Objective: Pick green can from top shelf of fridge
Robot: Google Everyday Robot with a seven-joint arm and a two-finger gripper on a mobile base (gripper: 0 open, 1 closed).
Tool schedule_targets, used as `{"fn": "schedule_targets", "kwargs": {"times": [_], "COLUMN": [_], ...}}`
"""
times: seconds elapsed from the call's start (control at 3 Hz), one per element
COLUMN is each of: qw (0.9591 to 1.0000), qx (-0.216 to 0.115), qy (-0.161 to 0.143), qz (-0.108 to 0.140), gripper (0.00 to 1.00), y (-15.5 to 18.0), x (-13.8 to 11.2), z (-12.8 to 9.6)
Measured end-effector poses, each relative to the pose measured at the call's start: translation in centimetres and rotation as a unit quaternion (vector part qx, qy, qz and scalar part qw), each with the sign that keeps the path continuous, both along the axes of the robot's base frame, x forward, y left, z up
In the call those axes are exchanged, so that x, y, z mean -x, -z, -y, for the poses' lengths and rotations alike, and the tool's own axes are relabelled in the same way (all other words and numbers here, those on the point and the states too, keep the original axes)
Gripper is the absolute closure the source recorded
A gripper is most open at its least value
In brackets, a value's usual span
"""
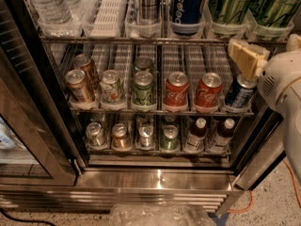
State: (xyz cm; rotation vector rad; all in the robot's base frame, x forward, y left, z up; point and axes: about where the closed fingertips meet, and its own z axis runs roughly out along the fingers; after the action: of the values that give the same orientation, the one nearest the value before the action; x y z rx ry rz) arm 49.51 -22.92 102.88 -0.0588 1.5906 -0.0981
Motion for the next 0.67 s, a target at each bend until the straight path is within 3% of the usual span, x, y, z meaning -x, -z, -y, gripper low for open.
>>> {"fn": "schedule_targets", "kwargs": {"times": [0.67], "qw": [0.9997], "qx": [-0.006], "qy": [0.005], "qz": [0.024], "gripper": [0.23], "y": [-0.53], "x": [-1.48], "z": [0.26]}}
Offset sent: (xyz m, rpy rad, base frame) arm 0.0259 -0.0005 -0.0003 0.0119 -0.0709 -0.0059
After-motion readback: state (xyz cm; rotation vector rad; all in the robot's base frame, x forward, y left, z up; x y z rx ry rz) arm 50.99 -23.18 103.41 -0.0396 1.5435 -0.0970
